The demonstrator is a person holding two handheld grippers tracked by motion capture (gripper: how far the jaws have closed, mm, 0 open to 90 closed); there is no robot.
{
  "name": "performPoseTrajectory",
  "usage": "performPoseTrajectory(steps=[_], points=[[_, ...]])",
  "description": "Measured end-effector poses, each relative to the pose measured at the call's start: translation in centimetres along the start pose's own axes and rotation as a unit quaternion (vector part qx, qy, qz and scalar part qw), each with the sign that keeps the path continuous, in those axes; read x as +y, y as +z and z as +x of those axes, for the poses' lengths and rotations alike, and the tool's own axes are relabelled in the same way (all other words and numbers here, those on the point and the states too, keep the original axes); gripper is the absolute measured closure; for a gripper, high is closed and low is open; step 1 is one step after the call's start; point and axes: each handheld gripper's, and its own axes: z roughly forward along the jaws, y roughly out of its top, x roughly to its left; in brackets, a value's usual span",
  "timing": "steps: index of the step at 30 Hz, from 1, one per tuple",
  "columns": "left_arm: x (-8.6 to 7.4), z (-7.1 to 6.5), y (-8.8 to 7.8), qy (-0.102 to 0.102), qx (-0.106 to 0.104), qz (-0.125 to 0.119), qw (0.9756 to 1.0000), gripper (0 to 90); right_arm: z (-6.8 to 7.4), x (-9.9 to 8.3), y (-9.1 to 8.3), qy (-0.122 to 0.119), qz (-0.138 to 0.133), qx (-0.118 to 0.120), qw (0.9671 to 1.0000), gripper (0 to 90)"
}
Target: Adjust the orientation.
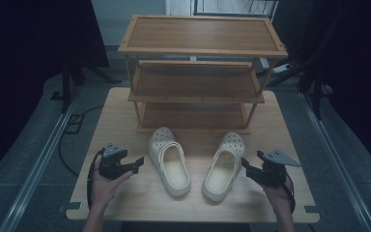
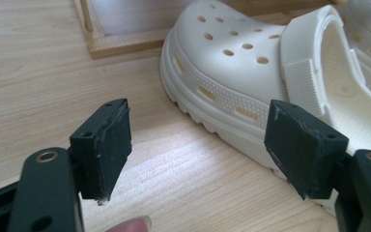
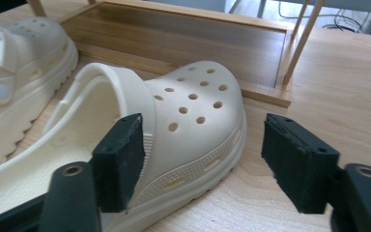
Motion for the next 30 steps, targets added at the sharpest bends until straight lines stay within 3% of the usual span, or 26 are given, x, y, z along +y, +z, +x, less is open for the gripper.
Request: performPoseTrajectory(steps=[4, 12, 13, 18, 21, 25, 28, 29, 30], points=[[0.2, -0.4, 0.0, 0.015, -0.001, -0.001, 0.9999, 26.0, 0.4, 0.4, -0.6, -0.015, -0.008, 0.007, 0.9998, 40.5], [0.1, -1.4, -0.9, 0.038, -0.012, 0.004, 0.9992, 26.0, 3.1, 2.0, -1.3, -0.060, -0.015, 0.063, 0.9961, 61.7], [0.0, -1.4, -1.4, 0.036, -0.012, 0.001, 0.9993, 26.0, 4.3, 2.5, -1.2, -0.073, -0.014, 0.082, 0.9938, 70.3], [0.0, -0.9, -2.1, 0.026, -0.012, -0.001, 0.9996, 26.0, 6.7, 2.5, 0.1, -0.105, 0.007, 0.128, 0.9862, 88.2], [-0.1, -0.6, -2.3, 0.019, -0.015, -0.003, 0.9997, 25.9, 8.3, 2.1, 1.5, -0.125, 0.029, 0.161, 0.9785, 89.8], [-0.1, -0.5, -2.5, 0.014, -0.015, -0.003, 0.9998, 25.9, 10.7, 1.4, 3.0, -0.152, 0.054, 0.184, 0.9696, 89.8], [-0.2, -0.6, -2.5, 0.015, -0.015, -0.003, 0.9998, 25.9, 11.9, 1.2, 3.5, -0.168, 0.064, 0.182, 0.9666, 89.8], [-0.2, -0.7, -2.5, 0.018, -0.016, -0.001, 0.9997, 25.9, 13.1, 1.0, 4.1, -0.182, 0.078, 0.182, 0.9632, 89.9], [-0.2, -0.7, -2.5, 0.018, -0.016, -0.001, 0.9997, 25.9, 13.4, 0.9, 4.2, -0.187, 0.082, 0.180, 0.9623, 89.9]])
